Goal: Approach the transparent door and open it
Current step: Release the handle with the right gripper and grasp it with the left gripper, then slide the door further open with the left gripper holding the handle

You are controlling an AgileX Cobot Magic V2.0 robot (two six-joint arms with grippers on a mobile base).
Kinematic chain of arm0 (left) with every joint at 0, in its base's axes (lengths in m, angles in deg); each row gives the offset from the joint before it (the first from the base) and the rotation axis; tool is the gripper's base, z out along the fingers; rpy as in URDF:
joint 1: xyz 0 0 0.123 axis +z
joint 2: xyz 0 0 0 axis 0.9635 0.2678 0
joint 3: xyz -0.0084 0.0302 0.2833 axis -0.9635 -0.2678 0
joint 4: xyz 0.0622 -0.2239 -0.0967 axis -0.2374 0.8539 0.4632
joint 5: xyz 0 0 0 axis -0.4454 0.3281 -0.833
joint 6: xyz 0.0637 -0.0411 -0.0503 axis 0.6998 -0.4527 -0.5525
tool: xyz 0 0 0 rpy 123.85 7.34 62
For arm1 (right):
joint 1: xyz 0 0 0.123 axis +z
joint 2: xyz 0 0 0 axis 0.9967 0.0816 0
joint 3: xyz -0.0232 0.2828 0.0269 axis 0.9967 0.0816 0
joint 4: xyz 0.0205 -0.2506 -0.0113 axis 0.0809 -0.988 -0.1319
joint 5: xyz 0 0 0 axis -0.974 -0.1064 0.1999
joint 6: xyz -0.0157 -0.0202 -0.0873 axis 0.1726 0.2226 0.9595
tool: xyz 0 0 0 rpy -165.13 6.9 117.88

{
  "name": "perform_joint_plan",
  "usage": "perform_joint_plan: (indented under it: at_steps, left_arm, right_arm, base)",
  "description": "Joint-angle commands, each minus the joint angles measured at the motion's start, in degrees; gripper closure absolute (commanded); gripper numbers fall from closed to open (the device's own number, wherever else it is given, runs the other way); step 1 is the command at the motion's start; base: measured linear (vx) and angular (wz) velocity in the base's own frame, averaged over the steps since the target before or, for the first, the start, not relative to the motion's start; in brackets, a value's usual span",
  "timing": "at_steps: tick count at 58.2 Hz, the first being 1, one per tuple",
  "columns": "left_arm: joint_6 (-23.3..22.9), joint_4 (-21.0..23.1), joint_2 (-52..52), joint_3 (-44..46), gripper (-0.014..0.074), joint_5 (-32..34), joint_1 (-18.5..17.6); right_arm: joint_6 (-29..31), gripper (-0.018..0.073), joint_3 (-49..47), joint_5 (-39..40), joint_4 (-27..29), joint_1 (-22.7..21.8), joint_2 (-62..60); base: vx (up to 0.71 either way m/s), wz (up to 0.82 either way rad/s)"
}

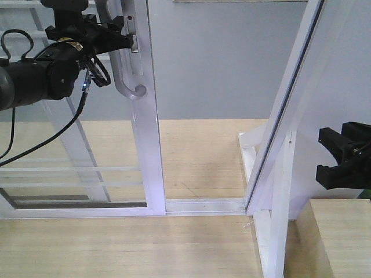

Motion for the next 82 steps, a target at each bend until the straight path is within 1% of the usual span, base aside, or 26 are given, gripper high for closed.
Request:
perform_joint_plan:
  at_steps: [1,6,16,20,25,28,34,44,49,57,68,76,82]
  left_arm:
    - [0.2,1.1,-2.7,1.8,0.0153,5.1,0.3]
    - [0.2,1.1,-2.7,1.8,0.0174,5.3,0.3]
    - [0.2,1.5,-2.7,1.8,0.0177,4.8,0.5]
    - [0.2,2.8,-2.8,1.8,0.0177,3.1,1.0]
    - [0.3,5.6,-2.8,1.8,0.0177,1.4,2.2]
    - [0.3,6.2,-2.8,1.8,0.0177,0.6,2.9]
    - [0.3,6.2,-2.8,1.8,0.0177,0.0,4.3]
    - [0.3,6.1,-3.0,1.6,0.0177,-0.5,5.4]
    - [0.3,6.1,-3.5,1.5,0.0177,-2.2,6.0]
    - [2.6,6.0,-4.8,1.5,0.0177,-5.1,7.2]
    - [8.1,6.0,-6.5,1.5,0.0177,-7.4,8.8]
    - [8.2,6.1,-7.5,1.5,0.0177,-10.5,10.5]
    - [8.2,6.1,-7.9,1.5,0.0177,-10.6,12.3]
  right_arm:
    - [0.3,0.0274,-1.7,3.5,-1.3,-0.1,-0.3]
    - [0.3,0.0274,-1.7,3.5,-1.3,-0.1,-0.3]
    - [0.3,0.0274,-1.7,3.5,-1.3,-0.1,-0.3]
    - [0.3,0.0274,-1.7,3.5,-1.3,-0.1,-0.3]
    - [0.3,0.0274,-1.7,3.5,-1.3,-0.1,-0.3]
    - [0.3,0.0274,-1.7,3.4,-1.3,-0.1,-0.3]
    - [0.3,0.0274,-1.7,2.9,-1.3,-0.1,-0.3]
    - [0.3,0.0274,-1.7,1.6,-1.4,-0.1,-0.3]
    - [0.3,0.0274,-1.7,1.6,-1.4,-0.1,-0.3]
    - [0.3,0.0274,-1.7,1.7,-1.5,-0.1,-0.3]
    - [0.3,0.0274,-1.7,1.7,-1.6,-0.1,-0.3]
    - [0.3,0.0274,-1.7,1.6,-1.6,-0.1,-0.3]
    - [0.3,0.0274,-1.7,1.1,-1.6,-0.1,-0.3]
  base:
    - [0.0,0.0]
    - [0.0,0.0]
    - [0.0,0.0]
    - [0.0,0.0]
    - [0.0,0.0]
    - [0.0,0.0]
    - [0.0,0.0]
    - [0.0,0.0]
    - [0.0,0.0]
    - [0.0,0.0]
    - [0.0,0.0]
    - [0.0,0.0]
    - [0.0,0.0]
